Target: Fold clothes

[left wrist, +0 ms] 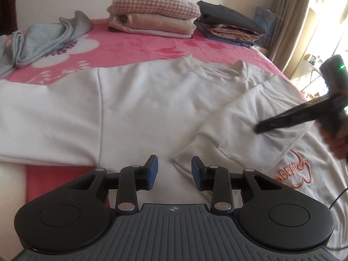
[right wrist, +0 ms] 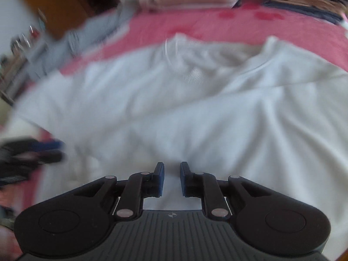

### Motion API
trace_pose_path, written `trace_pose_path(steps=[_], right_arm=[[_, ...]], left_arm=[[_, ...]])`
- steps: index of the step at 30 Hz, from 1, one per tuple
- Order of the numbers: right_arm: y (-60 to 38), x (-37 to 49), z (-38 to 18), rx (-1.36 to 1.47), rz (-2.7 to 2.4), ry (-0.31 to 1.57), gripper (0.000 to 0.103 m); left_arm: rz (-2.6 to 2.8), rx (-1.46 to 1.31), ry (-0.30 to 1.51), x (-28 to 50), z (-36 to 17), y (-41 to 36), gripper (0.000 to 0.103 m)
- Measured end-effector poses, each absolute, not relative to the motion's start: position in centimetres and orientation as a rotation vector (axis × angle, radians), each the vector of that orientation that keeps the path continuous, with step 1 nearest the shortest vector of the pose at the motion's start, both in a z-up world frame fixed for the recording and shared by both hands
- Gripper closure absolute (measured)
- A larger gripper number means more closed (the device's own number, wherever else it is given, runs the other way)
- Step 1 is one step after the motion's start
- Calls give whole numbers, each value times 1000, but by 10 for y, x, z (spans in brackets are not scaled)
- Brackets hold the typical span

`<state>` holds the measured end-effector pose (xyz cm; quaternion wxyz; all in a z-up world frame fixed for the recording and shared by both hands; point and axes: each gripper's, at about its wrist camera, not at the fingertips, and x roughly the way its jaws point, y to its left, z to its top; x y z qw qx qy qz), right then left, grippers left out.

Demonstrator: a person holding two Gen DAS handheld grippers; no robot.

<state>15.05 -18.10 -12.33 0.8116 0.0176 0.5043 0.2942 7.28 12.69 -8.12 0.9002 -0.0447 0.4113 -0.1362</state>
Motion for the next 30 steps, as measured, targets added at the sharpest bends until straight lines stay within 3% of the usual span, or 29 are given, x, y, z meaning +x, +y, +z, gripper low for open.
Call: trace_pose_path(steps=[5, 7, 12, 21, 23, 24, 26, 28, 30], right_arm=[[-157, 105, -90, -15, 776, 932, 80], [-138, 66, -79, -220, 853, 821, 60], [-90, -11, -88, -707, 928, 538, 59], [-59, -46, -138, -1090, 988, 394, 60], [-59, -47, -142, -1119, 993, 359, 60], [-55, -44, -148, -1130, 994, 350, 62], [-50, -38, -150, -1112, 994, 373, 69], [-48, -31, -150, -1082, 987, 394, 89], [-50, -23, -146, -1038, 973, 401, 94]], left_arm=[[-310, -166, 889, 89, -88, 128, 69], [-328, -198, 935, 99, -93, 129, 69], [-369, -133, 935, 113, -95, 117, 69], [-409, 5, 907, 117, -102, 98, 70], [-408, 5, 897, 116, -103, 98, 76], [-413, 3, 895, 116, -103, 97, 79], [-426, 7, 890, 115, -103, 95, 96], [-431, 26, 874, 114, -101, 91, 101], [-428, 46, 853, 114, -99, 86, 102]])
